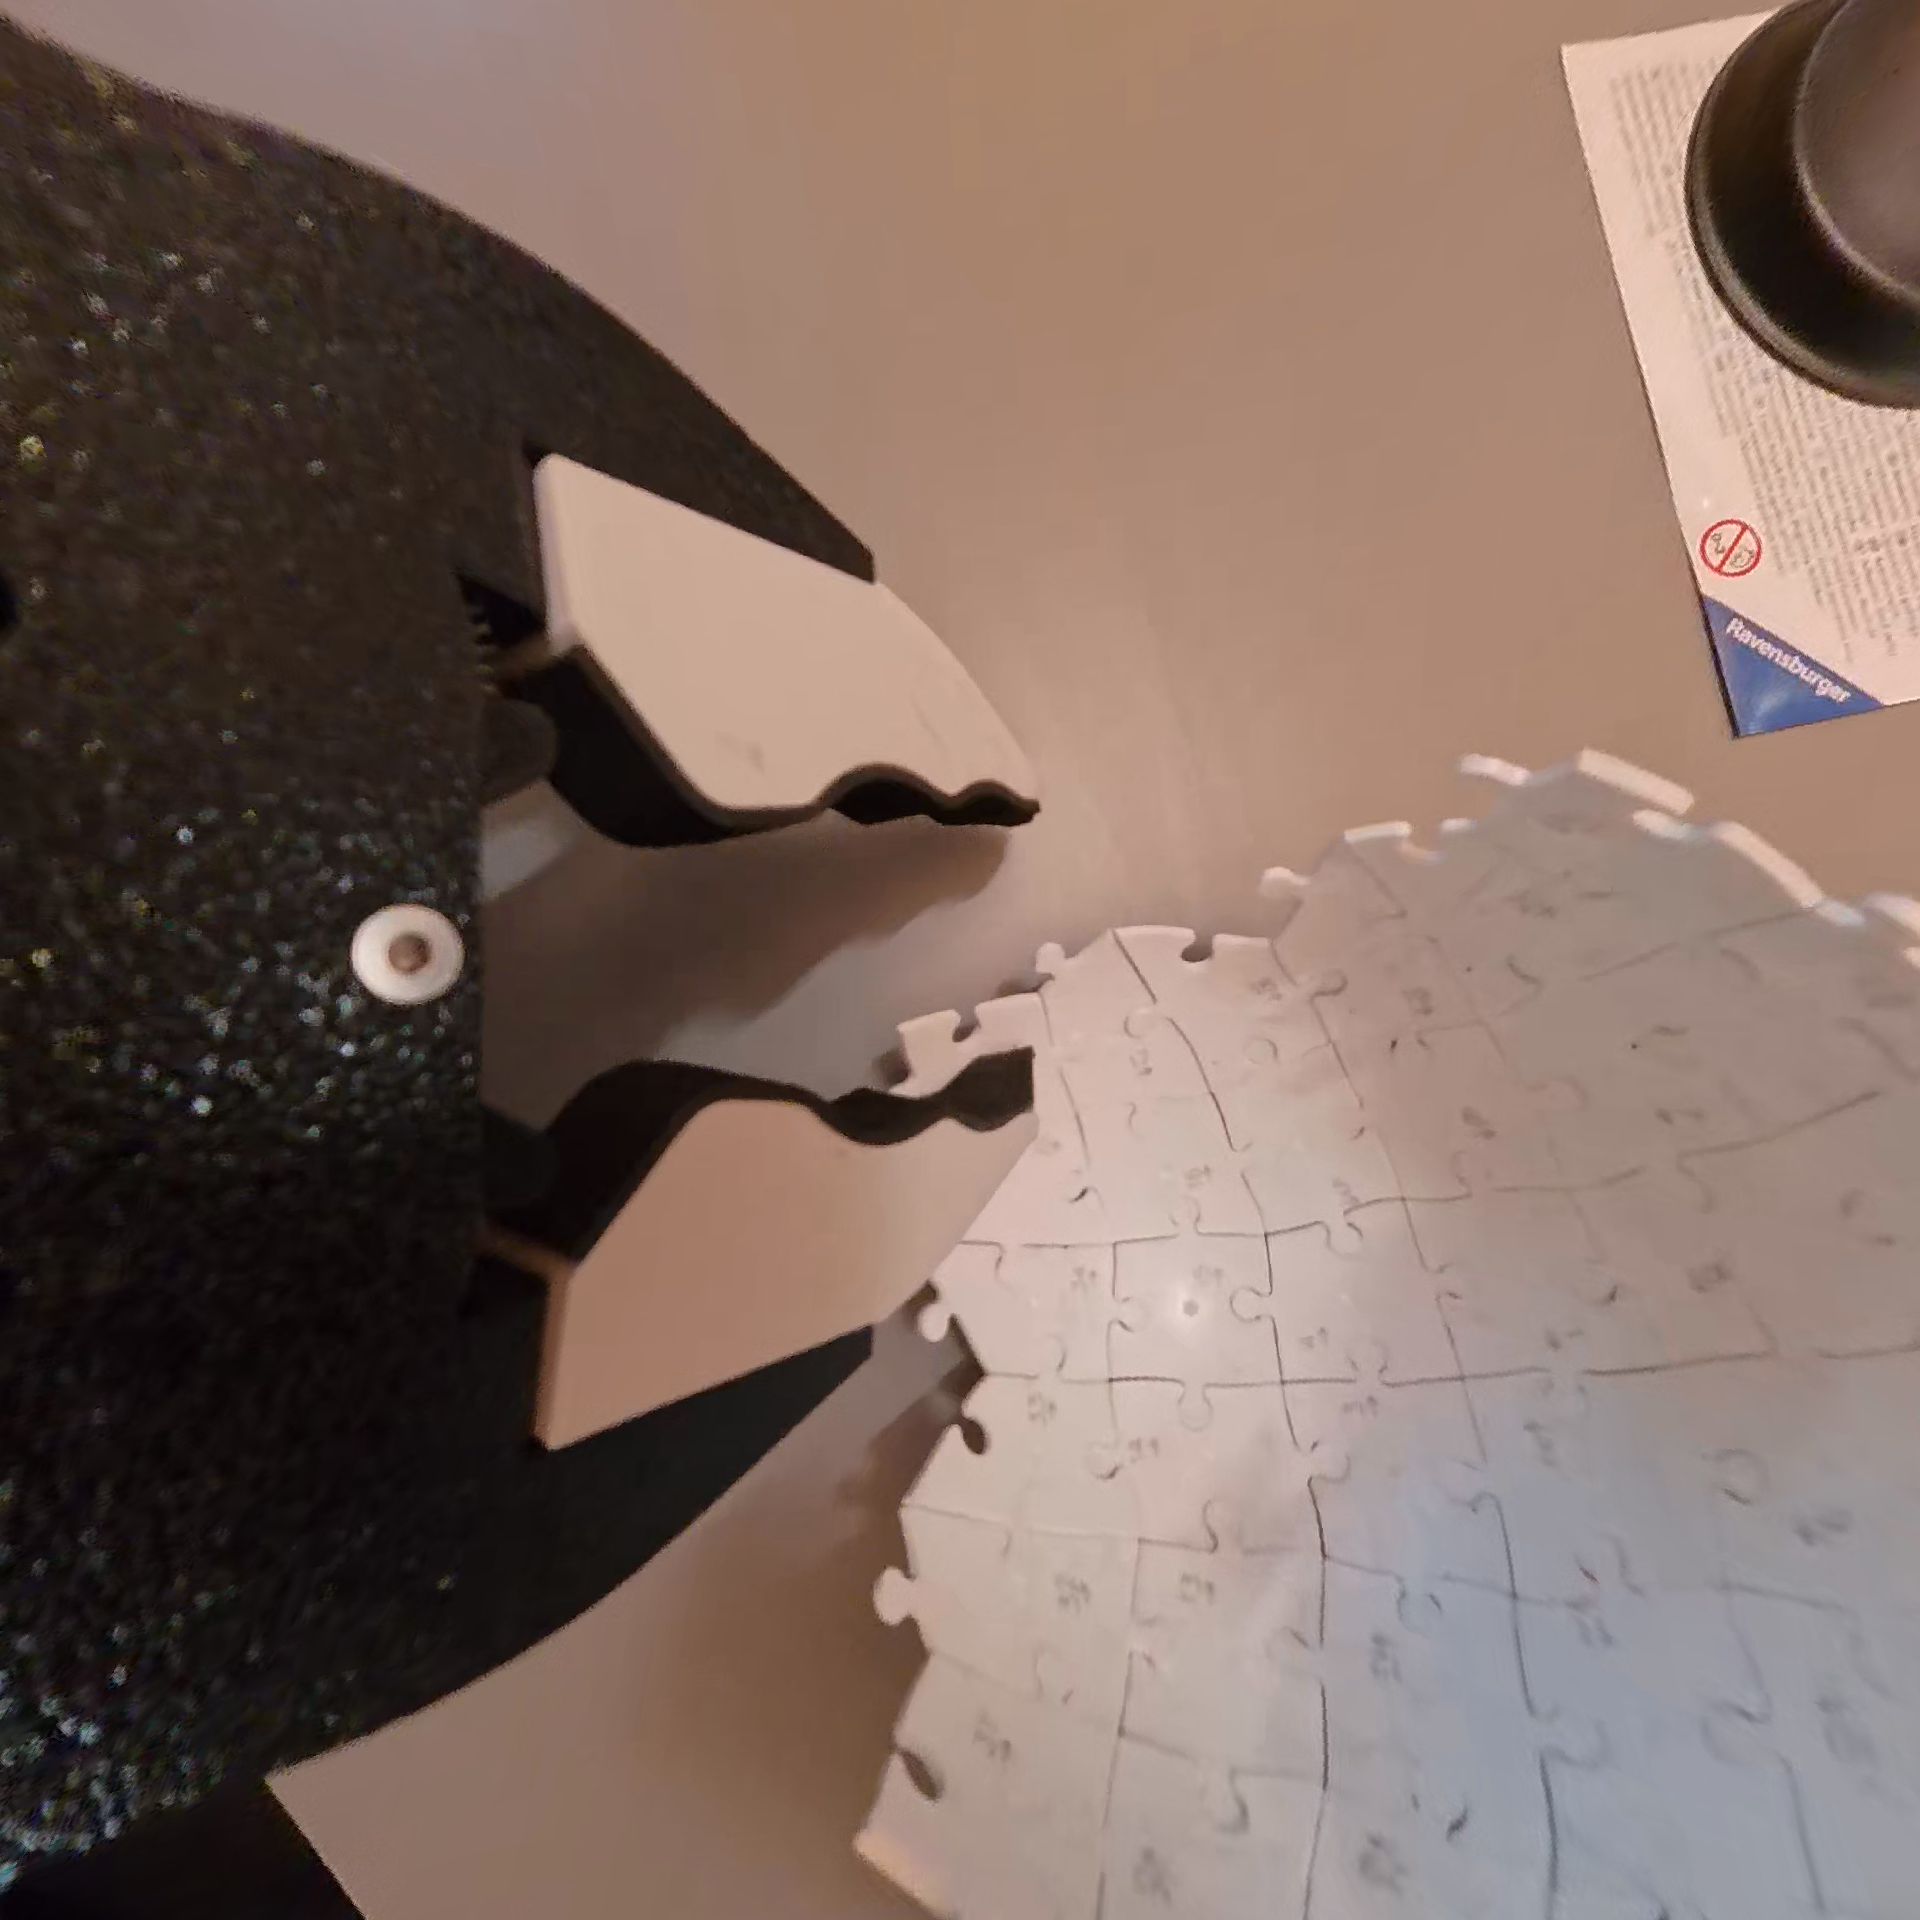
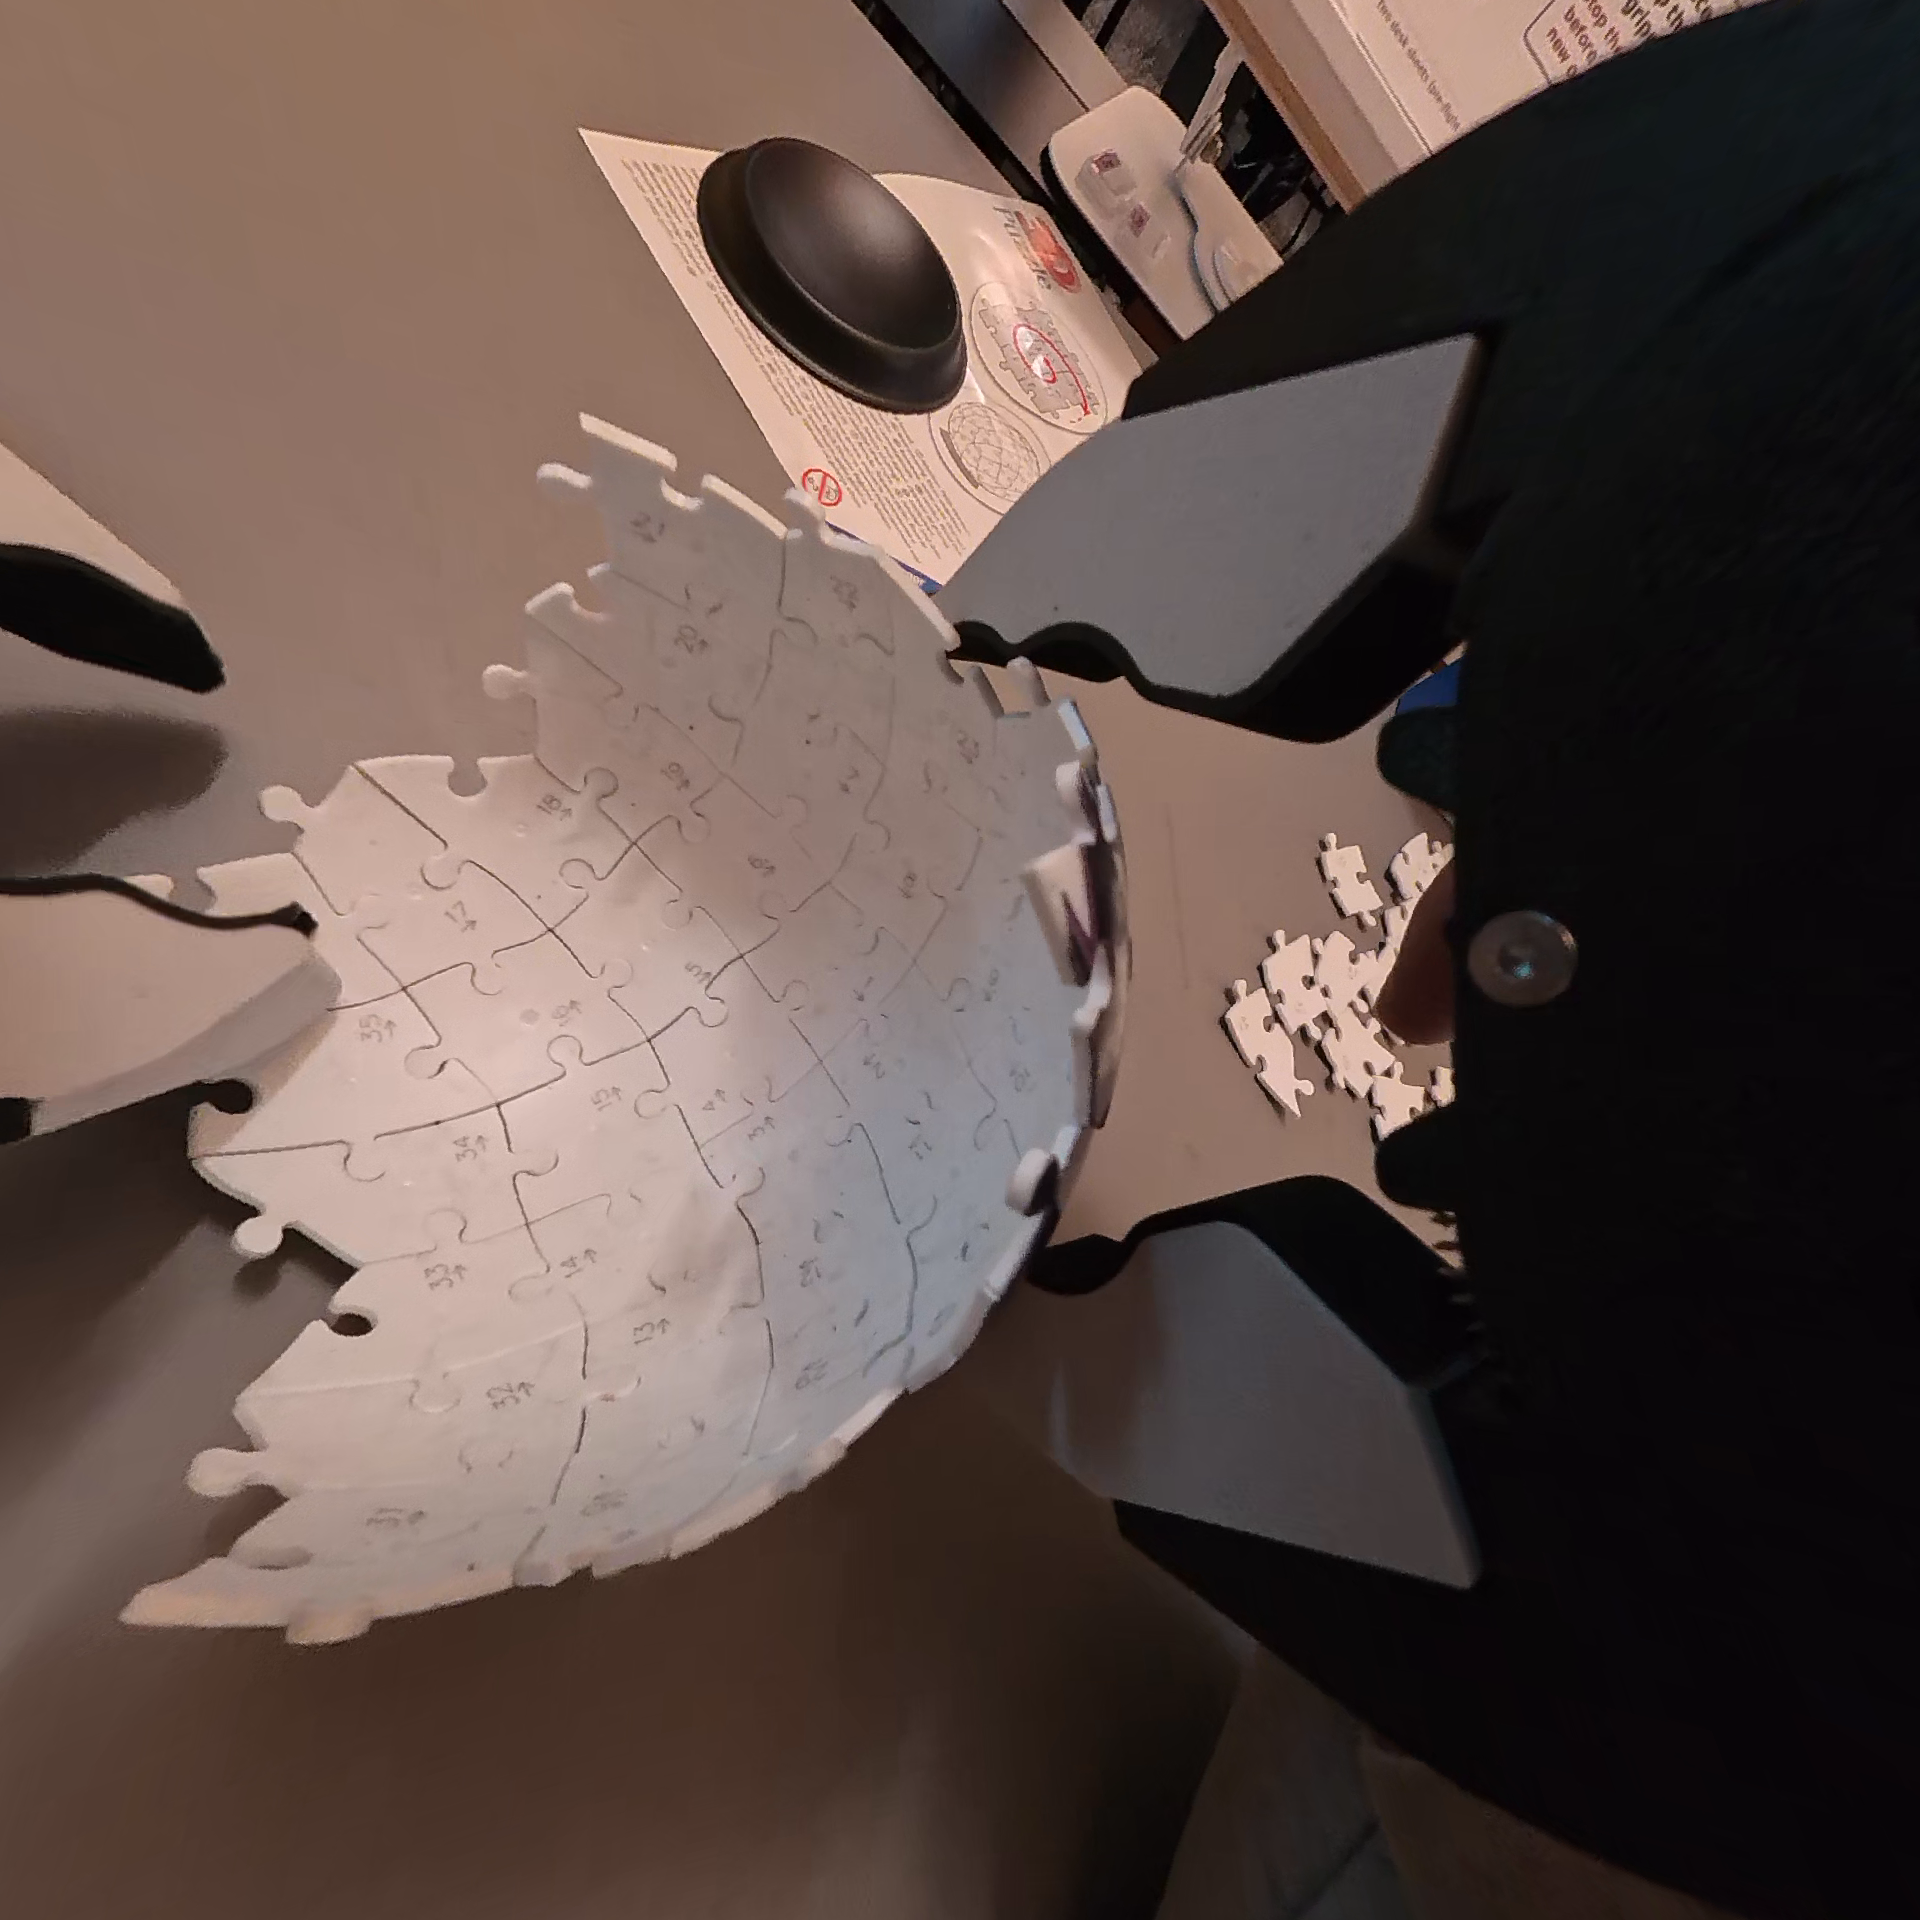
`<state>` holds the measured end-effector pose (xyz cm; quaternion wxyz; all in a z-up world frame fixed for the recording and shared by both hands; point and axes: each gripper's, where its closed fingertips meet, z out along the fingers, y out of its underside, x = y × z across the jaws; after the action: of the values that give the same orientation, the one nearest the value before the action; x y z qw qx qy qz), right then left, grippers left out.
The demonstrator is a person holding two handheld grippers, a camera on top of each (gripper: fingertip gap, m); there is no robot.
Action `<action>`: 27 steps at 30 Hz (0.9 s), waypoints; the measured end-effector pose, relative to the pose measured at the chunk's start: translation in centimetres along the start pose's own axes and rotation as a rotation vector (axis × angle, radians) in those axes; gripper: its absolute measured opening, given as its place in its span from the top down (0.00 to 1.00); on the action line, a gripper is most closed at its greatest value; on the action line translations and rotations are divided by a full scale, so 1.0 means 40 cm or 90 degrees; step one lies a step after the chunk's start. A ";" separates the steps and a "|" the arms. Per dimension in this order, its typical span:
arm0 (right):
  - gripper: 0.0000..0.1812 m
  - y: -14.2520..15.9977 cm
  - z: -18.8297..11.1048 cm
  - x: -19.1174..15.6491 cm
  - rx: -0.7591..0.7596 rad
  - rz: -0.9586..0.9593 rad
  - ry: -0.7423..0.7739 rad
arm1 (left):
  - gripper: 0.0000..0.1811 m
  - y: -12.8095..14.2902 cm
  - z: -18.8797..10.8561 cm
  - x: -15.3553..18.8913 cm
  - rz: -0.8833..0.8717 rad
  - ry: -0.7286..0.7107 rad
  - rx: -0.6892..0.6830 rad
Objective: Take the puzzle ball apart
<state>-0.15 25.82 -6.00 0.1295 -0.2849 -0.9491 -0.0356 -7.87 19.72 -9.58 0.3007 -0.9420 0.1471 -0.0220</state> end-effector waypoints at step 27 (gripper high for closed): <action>0.44 0.000 0.002 -0.011 0.079 0.051 -0.033 | 0.72 -0.007 -0.002 -0.035 -0.032 -0.041 0.001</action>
<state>0.20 25.61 -6.19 0.1237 -0.3148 -0.9404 0.0356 -9.15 20.31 -9.28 0.3052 -0.9455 0.1136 0.0006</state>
